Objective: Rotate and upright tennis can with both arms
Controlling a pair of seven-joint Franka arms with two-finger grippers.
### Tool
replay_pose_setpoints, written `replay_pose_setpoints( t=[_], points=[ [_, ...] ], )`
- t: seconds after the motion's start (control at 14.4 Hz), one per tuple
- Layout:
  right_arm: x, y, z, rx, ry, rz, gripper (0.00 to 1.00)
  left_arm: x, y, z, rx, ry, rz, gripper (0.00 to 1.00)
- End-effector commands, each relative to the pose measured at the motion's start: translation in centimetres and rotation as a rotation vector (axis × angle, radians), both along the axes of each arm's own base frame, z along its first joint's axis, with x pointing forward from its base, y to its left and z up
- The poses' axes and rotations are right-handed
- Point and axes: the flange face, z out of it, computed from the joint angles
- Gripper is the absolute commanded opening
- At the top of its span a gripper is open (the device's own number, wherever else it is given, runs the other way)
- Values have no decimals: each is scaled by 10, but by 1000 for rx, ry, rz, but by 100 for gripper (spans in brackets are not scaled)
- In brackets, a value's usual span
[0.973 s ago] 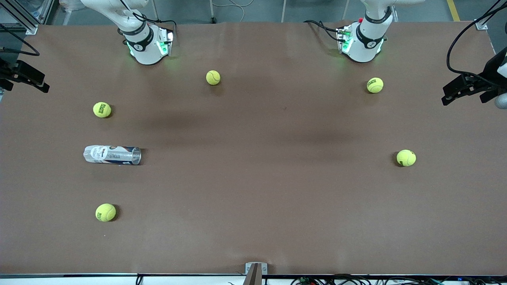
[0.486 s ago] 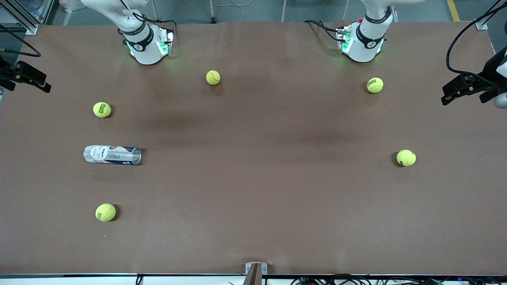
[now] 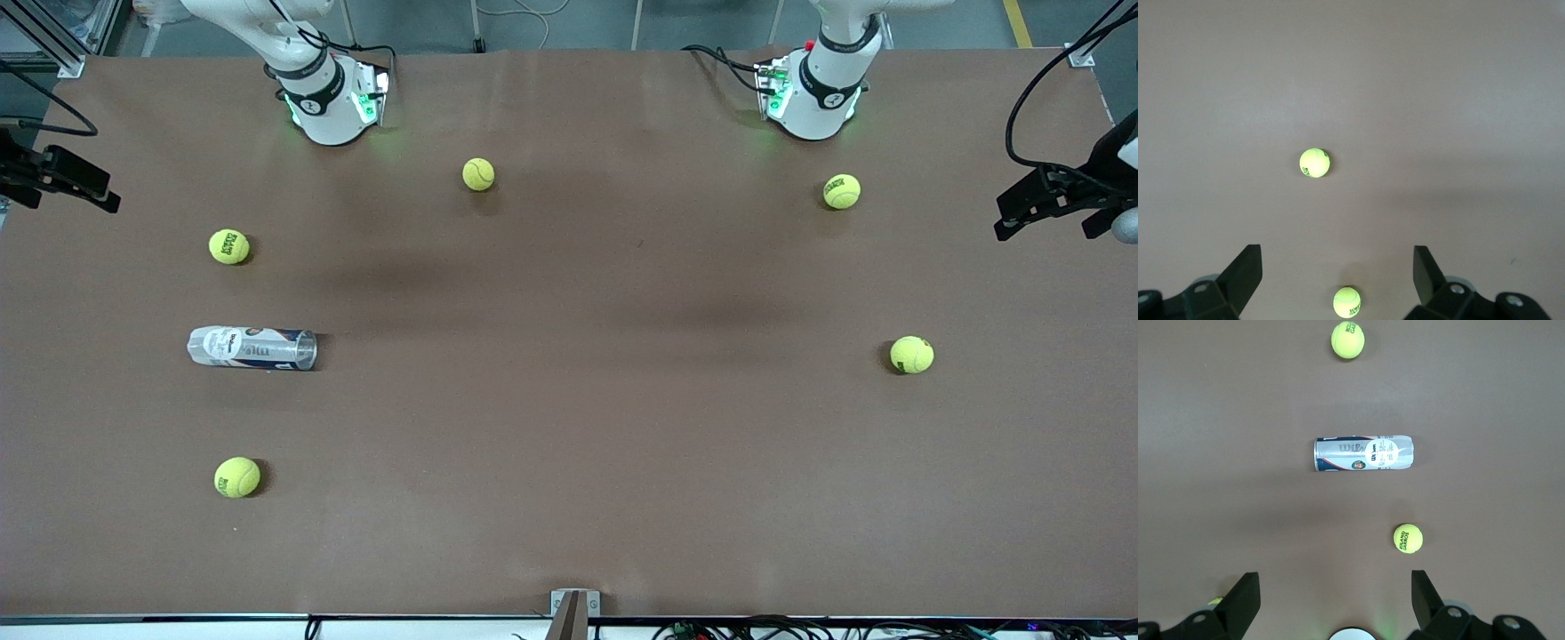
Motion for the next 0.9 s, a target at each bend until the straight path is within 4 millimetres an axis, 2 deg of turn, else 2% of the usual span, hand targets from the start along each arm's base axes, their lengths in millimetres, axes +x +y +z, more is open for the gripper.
replay_pose_setpoints(
  t=[0.0, 0.21, 0.28, 0.35, 0.49, 0.56, 0.63, 0.83],
  points=[
    [4, -6, -1, 20, -11, -2, 100, 2, 2, 3, -12, -5, -14, 100],
    [4, -17, -4, 17, -3, -18, 100, 1, 1, 3, -11, -3, -14, 100],
    [10, -21, -13, 8, 13, -25, 100, 1, 2, 3, -11, -3, -12, 100],
    [21, -30, -32, 3, 39, -38, 100, 1, 2, 3, -11, -3, -12, 100],
    [26, -57, -31, 9, -17, -66, 100, 1, 2, 3, -10, -2, -13, 100],
    [26, -64, -30, 5, -27, -92, 100, 1, 2, 3, -11, -3, -12, 100],
    [25, -69, -31, 0, -24, -168, 100, 1, 2, 3, -11, -3, -12, 100],
    [28, -64, -41, -38, -2, -621, 100, 1, 2, 3, -10, -2, -12, 100]
  ],
)
